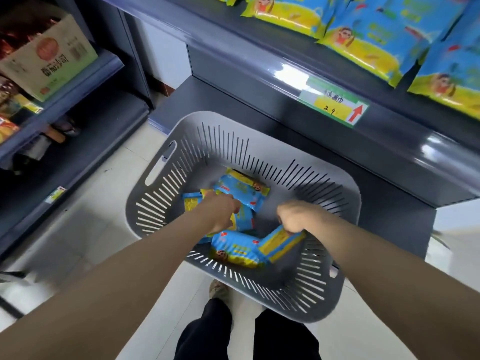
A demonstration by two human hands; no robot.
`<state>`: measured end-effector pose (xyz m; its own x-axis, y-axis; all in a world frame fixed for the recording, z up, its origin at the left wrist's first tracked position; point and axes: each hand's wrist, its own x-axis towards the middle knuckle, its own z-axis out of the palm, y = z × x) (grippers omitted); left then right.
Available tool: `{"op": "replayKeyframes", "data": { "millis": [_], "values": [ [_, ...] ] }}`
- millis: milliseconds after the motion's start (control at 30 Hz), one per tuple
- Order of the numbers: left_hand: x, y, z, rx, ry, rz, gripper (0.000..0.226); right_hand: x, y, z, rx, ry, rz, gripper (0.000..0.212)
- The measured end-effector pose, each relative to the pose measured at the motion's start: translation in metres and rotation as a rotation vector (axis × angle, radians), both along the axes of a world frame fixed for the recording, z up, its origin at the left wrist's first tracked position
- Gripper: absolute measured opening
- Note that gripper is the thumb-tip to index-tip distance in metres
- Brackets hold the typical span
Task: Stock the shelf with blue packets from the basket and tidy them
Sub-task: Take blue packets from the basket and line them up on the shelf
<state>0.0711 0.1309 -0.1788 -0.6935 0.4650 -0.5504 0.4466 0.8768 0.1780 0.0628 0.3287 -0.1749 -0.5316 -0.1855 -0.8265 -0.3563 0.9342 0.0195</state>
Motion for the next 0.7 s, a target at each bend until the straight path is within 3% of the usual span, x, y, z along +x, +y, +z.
{"op": "replayKeyframes", "data": {
  "millis": [67,200,300,500,700],
  "values": [
    [0.001,0.006,-0.004,-0.027,-0.059,-0.006,0.039,-0.005,0.005,0.013,-0.035,0.066,-0.012,0.029],
    [0.006,0.021,-0.005,-0.103,-0.195,-0.024,0.044,-0.004,0.015,0.039,-0.109,0.270,0.007,0.017],
    [0.010,0.029,-0.008,-0.156,-0.241,-0.106,0.042,0.002,0.018,0.049,-0.167,0.379,-0.077,0.030],
    [0.012,0.038,-0.008,-0.270,-0.253,-0.180,0.048,0.004,0.030,0.060,-0.409,0.334,-0.268,0.037],
    [-0.003,0.029,0.036,-0.141,-0.257,-0.058,0.030,0.001,0.023,0.095,-0.476,0.340,-0.290,0.015]
  ]
}}
